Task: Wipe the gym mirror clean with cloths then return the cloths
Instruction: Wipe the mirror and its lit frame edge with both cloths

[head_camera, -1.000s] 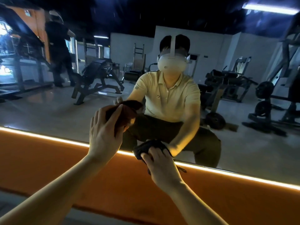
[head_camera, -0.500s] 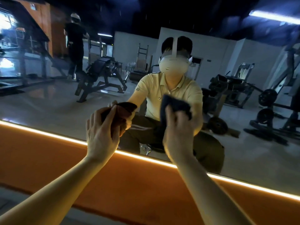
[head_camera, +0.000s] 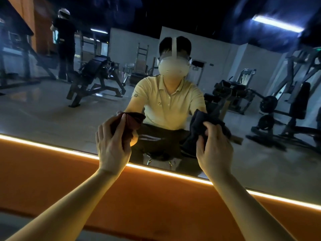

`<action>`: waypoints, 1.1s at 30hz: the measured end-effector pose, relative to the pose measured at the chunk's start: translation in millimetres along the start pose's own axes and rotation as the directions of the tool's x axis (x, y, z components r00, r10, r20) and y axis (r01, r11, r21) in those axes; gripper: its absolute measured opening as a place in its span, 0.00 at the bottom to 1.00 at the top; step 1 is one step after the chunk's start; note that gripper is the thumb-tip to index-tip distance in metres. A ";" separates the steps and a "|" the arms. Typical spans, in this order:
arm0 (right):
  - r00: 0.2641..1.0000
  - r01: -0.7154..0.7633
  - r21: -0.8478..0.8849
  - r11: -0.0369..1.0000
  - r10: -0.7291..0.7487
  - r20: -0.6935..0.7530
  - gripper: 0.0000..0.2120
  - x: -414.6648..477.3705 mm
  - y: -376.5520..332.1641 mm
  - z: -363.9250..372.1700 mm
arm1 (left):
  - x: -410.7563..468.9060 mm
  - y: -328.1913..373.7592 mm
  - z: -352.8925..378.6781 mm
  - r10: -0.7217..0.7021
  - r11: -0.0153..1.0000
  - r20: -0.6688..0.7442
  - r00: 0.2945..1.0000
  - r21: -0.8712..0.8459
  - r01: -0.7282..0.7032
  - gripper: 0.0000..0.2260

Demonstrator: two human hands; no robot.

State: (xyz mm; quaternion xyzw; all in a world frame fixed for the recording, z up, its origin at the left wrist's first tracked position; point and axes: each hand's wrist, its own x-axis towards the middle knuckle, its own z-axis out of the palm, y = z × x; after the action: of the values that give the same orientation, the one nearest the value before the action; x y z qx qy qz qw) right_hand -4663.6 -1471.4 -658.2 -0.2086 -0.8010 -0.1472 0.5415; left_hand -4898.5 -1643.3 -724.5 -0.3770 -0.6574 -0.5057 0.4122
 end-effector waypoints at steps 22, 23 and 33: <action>0.955 -0.190 0.138 0.972 0.150 0.257 0.08 -27.7 -82.6 36.6 | 31.2 -14.9 -88.8 -0.066 0.988 0.146 0.987 0.146 0.044 0.19; 0.952 -0.193 0.142 0.971 0.151 0.265 0.08 -28.3 -94.1 42.5 | 33.9 -21.7 -93.4 -0.060 0.986 0.164 0.985 0.161 0.033 0.19; 0.860 0.108 0.228 0.968 -0.206 0.467 0.08 -31.9 -206.4 100.4 | 52.2 -68.8 -99.5 -0.102 0.992 0.230 0.968 0.092 0.082 0.20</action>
State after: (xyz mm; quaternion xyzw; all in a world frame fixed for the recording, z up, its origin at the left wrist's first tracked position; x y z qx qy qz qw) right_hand -4836.0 -1610.1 -727.0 -0.1189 -0.9361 -0.0554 0.3264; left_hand -4964.9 -1750.3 -685.8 -0.3858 -0.7383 -0.4491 0.3230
